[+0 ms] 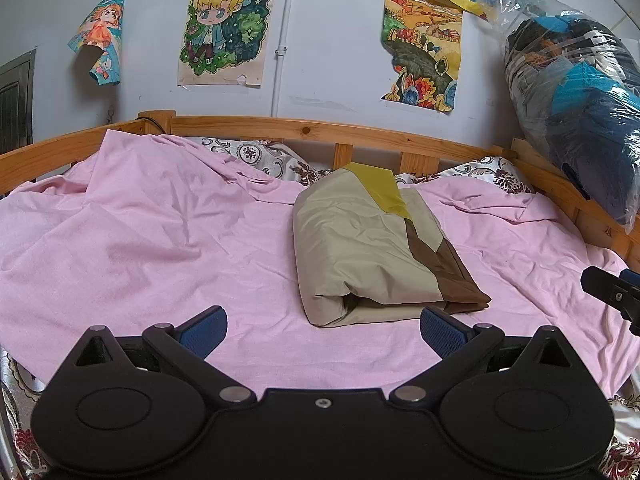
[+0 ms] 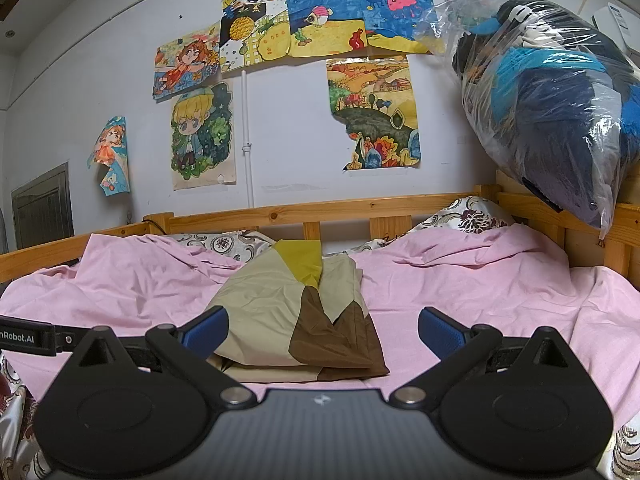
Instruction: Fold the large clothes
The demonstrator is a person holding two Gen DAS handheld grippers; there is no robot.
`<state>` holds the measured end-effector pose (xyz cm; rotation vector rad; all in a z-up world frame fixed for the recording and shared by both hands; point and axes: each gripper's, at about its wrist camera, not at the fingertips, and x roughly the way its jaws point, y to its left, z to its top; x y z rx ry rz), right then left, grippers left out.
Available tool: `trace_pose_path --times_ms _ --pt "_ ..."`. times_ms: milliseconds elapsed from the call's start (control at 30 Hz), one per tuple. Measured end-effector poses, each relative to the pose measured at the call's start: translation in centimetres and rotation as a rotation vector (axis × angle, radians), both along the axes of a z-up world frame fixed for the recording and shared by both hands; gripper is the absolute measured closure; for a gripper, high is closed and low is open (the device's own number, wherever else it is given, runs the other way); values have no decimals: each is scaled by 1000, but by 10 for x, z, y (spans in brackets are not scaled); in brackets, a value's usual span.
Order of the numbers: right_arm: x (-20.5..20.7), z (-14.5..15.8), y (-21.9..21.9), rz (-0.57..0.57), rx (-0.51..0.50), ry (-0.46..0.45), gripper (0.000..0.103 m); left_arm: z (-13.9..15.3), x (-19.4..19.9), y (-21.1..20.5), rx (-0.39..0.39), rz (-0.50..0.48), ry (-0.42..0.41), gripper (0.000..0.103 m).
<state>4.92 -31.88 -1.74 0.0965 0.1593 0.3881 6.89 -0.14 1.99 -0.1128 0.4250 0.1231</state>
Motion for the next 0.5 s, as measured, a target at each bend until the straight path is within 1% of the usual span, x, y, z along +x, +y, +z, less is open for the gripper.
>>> trace_pose_path --times_ms 500 --pt "0 0 0 0 1 0 0 0 0 1 0 -1 -1 1"
